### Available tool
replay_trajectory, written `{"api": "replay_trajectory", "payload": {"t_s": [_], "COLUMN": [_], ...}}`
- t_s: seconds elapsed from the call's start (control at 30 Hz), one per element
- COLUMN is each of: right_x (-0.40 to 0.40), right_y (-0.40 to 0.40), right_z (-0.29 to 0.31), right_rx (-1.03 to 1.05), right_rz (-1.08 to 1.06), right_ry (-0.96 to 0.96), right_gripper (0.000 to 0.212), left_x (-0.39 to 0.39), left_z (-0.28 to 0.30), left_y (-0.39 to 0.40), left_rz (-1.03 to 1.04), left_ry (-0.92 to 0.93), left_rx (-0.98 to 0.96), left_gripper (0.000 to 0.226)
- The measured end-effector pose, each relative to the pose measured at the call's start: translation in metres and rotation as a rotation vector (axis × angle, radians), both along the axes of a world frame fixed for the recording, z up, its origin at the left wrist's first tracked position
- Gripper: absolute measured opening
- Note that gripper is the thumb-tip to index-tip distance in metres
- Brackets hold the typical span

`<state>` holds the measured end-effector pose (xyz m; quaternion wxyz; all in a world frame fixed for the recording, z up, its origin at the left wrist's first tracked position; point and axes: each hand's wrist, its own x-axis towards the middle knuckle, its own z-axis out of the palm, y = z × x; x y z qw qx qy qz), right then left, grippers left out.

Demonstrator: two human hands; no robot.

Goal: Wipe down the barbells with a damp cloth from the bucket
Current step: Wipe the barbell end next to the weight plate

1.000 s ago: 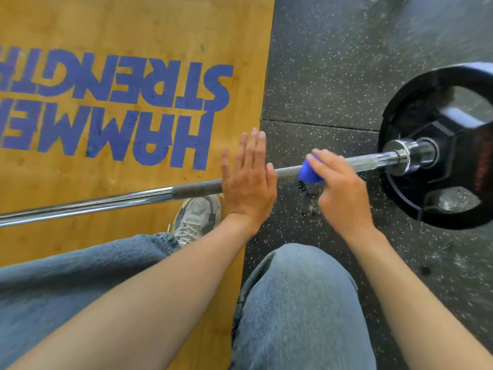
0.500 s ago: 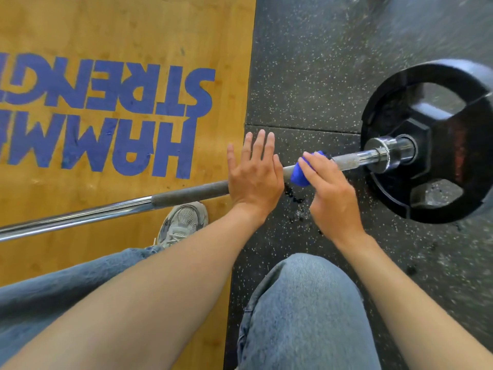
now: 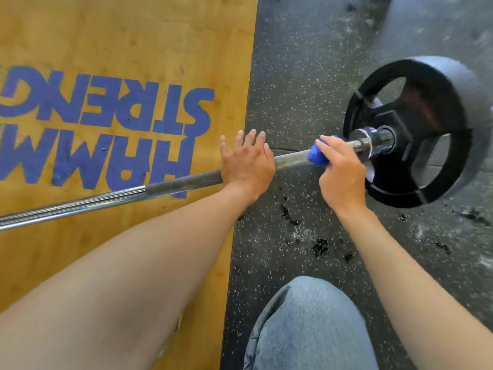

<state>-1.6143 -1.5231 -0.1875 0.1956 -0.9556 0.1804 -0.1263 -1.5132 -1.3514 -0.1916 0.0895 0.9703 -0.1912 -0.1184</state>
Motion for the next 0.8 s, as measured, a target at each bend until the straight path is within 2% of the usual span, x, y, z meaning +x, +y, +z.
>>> {"api": "replay_trajectory", "payload": {"t_s": [0.07,0.1,0.13,0.23,0.27,0.3,0.4,0.43,0.47,0.53,0.57,0.6,0.7,0.73,0.8], "right_x": [0.007,0.012,0.017,0.034,0.04,0.045,0.051,0.057,0.065,0.081,0.09,0.099,0.109,0.111,0.126], "right_y": [0.01,0.003,-0.007,-0.012,-0.002,0.007,0.008,-0.003,-0.015,-0.022,-0.015,-0.004,0.008,0.004,-0.009], "right_z": [-0.003,-0.004,-0.006,-0.011,-0.013,-0.015,-0.015,-0.013,-0.012,-0.011,-0.012,-0.014,-0.018,-0.017,-0.015], "right_rx": [-0.036,-0.058,-0.066,0.013,0.015,0.006,-0.066,-0.092,-0.089,-0.001,0.024,0.027,-0.046,-0.063,-0.02], "right_rz": [0.258,0.31,0.279,-0.089,-0.138,-0.097,0.271,0.281,0.193,-0.099,-0.172,-0.147,0.217,0.257,0.108], "right_ry": [0.003,0.0,-0.007,-0.088,-0.114,-0.129,-0.075,-0.065,-0.071,-0.098,-0.109,-0.119,-0.091,-0.077,-0.066], "right_gripper": [0.062,0.065,0.067,0.061,0.057,0.055,0.061,0.063,0.064,0.063,0.061,0.059,0.066,0.07,0.071], "left_x": [0.011,0.017,0.023,0.039,0.043,0.049,0.066,0.072,0.078,0.091,0.097,0.104,0.123,0.129,0.144], "left_z": [0.001,0.001,0.002,0.004,0.004,0.003,0.002,0.003,0.004,0.008,0.009,0.009,0.012,0.012,0.011], "left_y": [-0.001,-0.002,-0.003,-0.006,-0.007,-0.007,-0.008,-0.009,-0.01,-0.013,-0.014,-0.015,-0.015,-0.016,-0.019], "left_rz": [0.003,0.001,-0.001,0.002,0.001,0.002,0.016,0.018,0.019,0.019,0.013,0.011,0.035,0.033,0.034], "left_ry": [0.003,0.01,0.025,0.046,0.042,0.042,0.066,0.079,0.101,0.139,0.14,0.139,0.142,0.126,0.127], "left_rx": [0.004,0.002,-0.004,-0.019,-0.019,-0.018,-0.021,-0.025,-0.031,-0.039,-0.041,-0.042,-0.054,-0.056,-0.079], "left_gripper": [0.052,0.052,0.051,0.051,0.051,0.05,0.051,0.051,0.051,0.052,0.051,0.051,0.049,0.047,0.046]}}
